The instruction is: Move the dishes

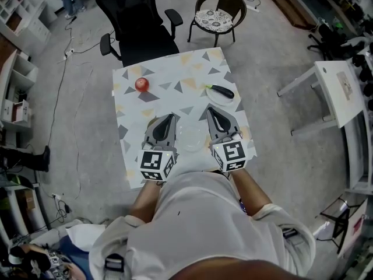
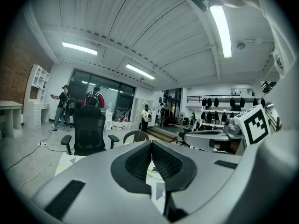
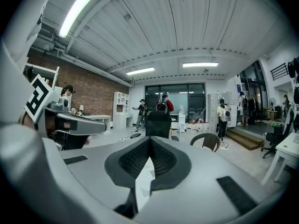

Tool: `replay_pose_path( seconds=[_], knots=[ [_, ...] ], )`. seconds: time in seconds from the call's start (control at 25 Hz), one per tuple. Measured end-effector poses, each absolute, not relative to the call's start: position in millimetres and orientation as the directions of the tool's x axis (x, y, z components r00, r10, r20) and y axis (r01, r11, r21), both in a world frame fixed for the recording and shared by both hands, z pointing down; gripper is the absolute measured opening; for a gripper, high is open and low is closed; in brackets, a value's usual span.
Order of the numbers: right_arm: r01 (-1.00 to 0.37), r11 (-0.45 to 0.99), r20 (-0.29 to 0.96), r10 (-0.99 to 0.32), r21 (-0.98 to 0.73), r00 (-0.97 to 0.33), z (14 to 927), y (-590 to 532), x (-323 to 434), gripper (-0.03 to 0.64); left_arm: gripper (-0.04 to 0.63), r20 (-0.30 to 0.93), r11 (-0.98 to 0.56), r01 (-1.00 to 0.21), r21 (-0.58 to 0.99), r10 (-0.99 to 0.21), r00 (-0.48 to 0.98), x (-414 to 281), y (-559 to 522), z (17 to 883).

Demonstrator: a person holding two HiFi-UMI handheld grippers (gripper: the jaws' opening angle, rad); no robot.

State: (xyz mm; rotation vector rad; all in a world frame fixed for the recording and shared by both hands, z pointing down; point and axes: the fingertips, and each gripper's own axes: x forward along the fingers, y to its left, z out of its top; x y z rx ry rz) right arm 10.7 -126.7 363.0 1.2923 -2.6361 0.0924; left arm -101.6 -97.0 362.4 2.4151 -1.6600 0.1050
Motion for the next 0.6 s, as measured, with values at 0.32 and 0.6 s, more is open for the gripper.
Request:
replay_pose_path(
  seconds=[0.32, 0.6],
  knots=[
    [-0.793, 0.609, 0.231, -0.776, 0.028, -0.587, 367.1, -129.4, 12.2, -0.002, 0.02, 0.183, -0.353, -0.926, 0.13, -0.91, 0.373, -100.1, -98.8, 365.2],
    [-0.794, 0.607, 0.237, -0.776, 0.03, -0.584, 369.2, -130.1, 12.0, -0.002, 0.02, 0.19, -0.35, -0.927, 0.138, -0.909, 0.372, -102.0, -99.4, 369.5]
  ],
)
